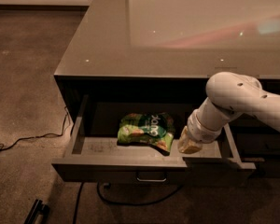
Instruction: Open top drawer
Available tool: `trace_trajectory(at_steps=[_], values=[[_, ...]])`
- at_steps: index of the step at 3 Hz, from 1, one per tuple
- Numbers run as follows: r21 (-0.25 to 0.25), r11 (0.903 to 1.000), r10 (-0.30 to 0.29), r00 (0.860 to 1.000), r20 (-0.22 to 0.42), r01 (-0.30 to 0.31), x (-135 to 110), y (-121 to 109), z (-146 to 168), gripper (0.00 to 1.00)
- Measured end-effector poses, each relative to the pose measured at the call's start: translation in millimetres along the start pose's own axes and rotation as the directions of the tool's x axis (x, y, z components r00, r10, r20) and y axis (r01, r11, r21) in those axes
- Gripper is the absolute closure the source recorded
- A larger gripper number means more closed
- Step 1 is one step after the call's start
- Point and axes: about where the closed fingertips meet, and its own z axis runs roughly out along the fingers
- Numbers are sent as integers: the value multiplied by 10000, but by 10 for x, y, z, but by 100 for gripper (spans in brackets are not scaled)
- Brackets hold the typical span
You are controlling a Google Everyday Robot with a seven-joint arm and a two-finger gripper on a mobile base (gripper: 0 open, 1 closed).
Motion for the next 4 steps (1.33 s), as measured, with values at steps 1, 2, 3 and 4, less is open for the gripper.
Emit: trace_trajectory(at_steps=[1,2,3,4], values=[[-311,9994,-158,9997,-201,151,21,98,18,100],[-649,9974,-335,9990,-311,315,50,178,54,100],[-960,9947,-410,9981,-457,364,91,261,85,100],[-1178,9911,-685,9962,-530,619,66,379,69,100]])
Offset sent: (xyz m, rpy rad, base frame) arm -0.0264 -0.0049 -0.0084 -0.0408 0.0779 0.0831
